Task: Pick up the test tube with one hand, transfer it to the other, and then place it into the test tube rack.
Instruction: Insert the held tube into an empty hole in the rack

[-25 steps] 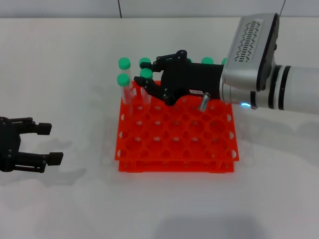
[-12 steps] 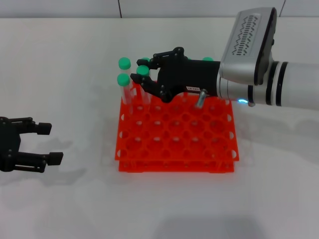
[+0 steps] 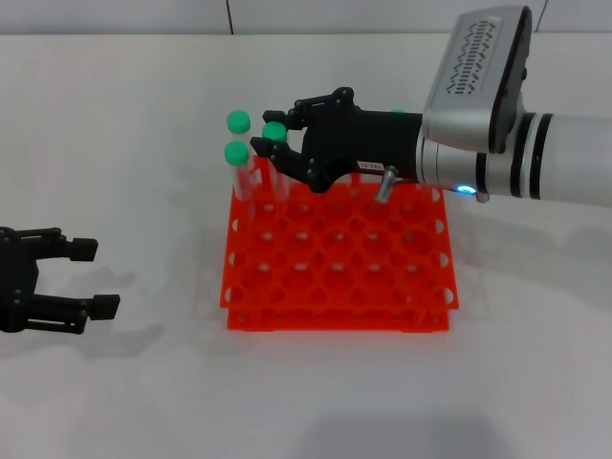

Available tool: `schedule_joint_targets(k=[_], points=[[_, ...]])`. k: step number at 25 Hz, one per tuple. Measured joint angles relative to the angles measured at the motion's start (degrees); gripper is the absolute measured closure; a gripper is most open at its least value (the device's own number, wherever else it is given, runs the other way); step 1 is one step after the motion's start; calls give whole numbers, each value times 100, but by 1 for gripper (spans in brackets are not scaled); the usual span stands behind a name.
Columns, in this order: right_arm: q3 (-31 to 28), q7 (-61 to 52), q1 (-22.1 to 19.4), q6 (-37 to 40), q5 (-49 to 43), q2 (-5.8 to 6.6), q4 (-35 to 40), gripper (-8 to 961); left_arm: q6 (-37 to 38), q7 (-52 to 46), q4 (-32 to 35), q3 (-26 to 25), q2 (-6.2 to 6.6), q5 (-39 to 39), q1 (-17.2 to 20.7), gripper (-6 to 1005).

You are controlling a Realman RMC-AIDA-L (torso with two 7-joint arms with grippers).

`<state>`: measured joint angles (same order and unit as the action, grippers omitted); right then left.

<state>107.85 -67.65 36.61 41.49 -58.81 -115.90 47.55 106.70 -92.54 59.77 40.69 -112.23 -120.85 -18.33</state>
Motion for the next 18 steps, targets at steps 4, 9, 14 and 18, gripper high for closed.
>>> schedule_joint_targets(k=[4,9,14,18], points=[[-1,-8,4,0,-6,-1,0,683,0,0,0,0,0,0,5,111],[7,-11,4,-41,-8,-3,-11,682,0,0,0,0,0,0,5,111],[21,-12,4,-96,-8,-7,-48,682,0,21,0,0,0,0,5,111],[24,-12,4,-113,-8,-12,-72,682,0,42,0,0,0,0,5,111]])
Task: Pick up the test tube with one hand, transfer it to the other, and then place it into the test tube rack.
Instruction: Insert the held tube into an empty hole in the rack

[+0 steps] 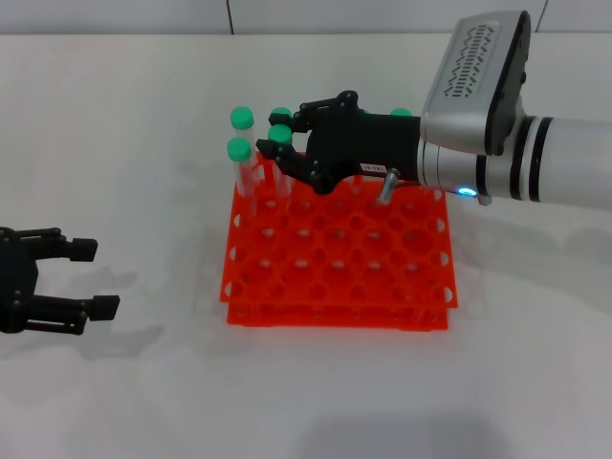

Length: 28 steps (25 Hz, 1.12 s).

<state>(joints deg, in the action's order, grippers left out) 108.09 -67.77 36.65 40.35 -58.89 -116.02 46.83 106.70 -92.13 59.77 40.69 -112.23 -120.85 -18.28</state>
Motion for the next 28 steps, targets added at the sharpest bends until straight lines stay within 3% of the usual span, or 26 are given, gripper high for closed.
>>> schedule_joint_targets(k=[28], points=[[9,1,26,7,0,1,-7,682,0,11,0,0,0,0,9,111]])
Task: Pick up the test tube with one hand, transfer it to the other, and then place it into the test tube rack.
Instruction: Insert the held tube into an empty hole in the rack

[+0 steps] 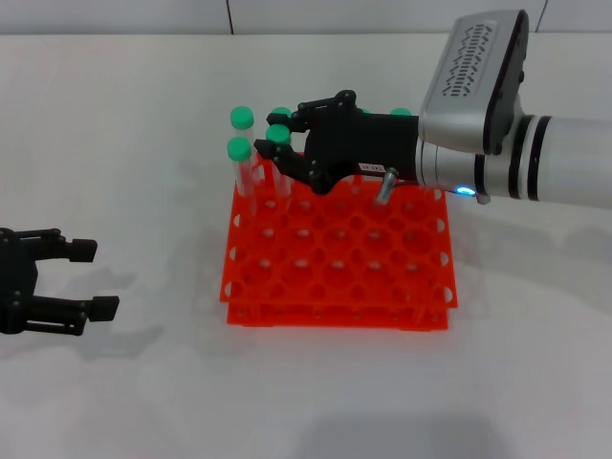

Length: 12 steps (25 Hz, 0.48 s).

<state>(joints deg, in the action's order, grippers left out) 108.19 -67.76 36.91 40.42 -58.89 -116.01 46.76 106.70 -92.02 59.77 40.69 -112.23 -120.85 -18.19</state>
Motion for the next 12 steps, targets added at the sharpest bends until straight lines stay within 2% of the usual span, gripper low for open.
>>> schedule_joint_targets(k=[12], points=[[0,-1,26,19,0,9,0,684,-9,9,0,0,0,0,0,111]])
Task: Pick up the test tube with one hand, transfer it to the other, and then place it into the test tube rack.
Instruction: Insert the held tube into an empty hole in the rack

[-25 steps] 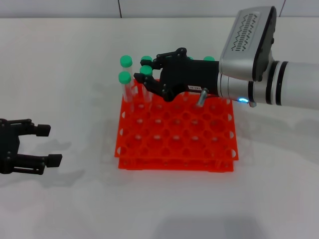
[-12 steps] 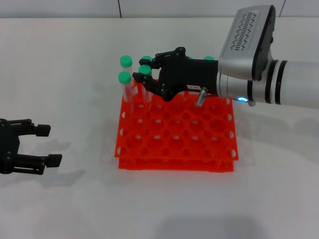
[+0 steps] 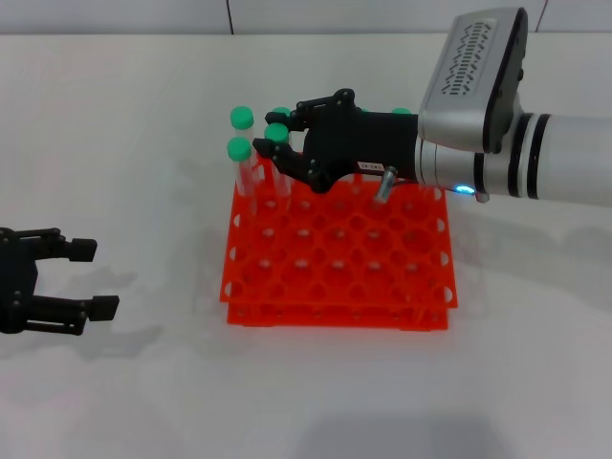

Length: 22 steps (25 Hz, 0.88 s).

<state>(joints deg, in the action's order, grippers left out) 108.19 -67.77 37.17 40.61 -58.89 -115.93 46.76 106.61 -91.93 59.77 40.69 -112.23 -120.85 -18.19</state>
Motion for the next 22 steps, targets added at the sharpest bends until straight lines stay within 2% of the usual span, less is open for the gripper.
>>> schedule_joint_targets(k=[22], points=[[-7,1,7,55,0,0,1,592,-9,0,0,0,0,0,0,111]])
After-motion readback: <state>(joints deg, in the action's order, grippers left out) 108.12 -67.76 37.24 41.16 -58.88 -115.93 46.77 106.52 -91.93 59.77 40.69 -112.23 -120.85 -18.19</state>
